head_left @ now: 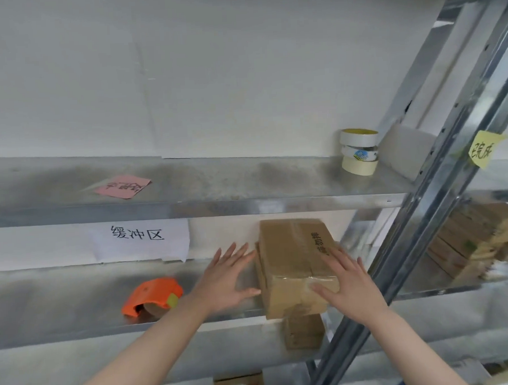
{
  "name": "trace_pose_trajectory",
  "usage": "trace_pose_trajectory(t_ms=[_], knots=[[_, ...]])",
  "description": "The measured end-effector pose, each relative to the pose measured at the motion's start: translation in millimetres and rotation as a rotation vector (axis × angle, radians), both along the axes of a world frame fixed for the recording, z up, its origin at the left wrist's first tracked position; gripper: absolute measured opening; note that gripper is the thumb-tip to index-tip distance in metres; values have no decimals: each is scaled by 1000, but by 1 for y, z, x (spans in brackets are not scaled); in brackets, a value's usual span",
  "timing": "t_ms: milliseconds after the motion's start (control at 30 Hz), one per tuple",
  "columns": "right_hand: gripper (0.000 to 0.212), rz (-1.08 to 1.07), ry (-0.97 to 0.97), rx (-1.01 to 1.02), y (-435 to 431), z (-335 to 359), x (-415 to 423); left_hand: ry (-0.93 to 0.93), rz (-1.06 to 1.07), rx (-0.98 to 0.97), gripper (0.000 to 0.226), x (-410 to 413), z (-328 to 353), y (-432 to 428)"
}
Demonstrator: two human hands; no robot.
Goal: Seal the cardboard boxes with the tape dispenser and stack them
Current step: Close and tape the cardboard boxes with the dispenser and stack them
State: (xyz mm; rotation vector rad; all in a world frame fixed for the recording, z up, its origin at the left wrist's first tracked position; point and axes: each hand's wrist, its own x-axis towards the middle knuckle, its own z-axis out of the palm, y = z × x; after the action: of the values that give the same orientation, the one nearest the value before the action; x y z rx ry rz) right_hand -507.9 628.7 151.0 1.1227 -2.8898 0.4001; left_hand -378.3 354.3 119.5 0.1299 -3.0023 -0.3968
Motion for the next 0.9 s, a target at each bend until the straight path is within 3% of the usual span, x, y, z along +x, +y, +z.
trace_pose_trajectory(t_ms=[100, 200, 433, 600, 900], knots=[[72, 19, 37, 36, -34, 5, 45, 31, 33, -31, 96, 48, 0, -34], [76, 71, 65, 45, -82, 7, 92, 61, 104, 5, 84, 111, -3, -85], [93, 165, 16, -82, -239, -10, 232, 44, 210, 14, 98, 300, 1, -215], [82, 271, -20, -116, -354, -15, 337, 47, 321, 3, 96, 434, 3, -308], [87, 520, -29, -55, -542, -19, 465, 88, 571, 40, 79, 610, -3, -439]])
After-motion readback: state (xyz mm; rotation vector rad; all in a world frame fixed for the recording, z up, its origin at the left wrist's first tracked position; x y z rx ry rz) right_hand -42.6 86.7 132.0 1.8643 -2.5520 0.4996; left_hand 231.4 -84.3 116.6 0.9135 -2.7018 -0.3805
